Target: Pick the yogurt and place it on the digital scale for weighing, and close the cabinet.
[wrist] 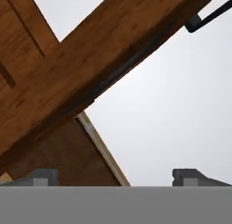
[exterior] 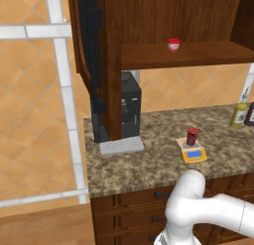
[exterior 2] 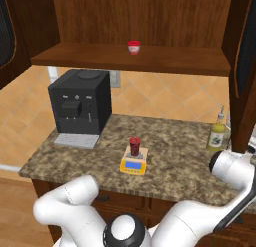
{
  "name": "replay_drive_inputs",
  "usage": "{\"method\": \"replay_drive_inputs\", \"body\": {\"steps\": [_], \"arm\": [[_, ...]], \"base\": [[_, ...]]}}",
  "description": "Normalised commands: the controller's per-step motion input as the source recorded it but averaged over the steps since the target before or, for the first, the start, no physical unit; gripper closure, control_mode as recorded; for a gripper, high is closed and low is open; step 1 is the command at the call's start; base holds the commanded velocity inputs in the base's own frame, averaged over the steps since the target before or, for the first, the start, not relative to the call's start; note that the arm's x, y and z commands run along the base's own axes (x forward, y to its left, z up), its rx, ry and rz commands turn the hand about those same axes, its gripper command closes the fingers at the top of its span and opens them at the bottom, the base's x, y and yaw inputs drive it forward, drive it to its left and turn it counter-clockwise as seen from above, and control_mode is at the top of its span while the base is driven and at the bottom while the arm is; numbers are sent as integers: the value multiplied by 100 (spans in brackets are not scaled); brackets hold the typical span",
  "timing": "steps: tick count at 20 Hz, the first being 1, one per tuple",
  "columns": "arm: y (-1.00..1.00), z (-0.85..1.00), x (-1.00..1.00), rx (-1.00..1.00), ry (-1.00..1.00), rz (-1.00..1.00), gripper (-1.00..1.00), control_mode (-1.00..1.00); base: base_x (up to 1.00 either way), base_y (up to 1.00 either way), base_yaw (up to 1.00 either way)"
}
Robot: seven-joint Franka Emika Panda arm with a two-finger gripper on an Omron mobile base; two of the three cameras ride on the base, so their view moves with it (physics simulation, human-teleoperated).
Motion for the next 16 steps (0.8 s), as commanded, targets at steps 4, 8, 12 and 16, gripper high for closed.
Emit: {"method": "replay_drive_inputs", "body": {"steps": [4,8,12,16], "arm": [[13,54,-11,-7,-24,-23,-100,-100],[23,34,-35,-13,-22,-23,-100,-100],[84,9,-61,-30,-34,-23,-100,-100],[100,18,-38,-37,-30,-24,-100,-100]], "base": [[0,0,0],[0,0,0],[0,0,0],[0,0,0]]}}
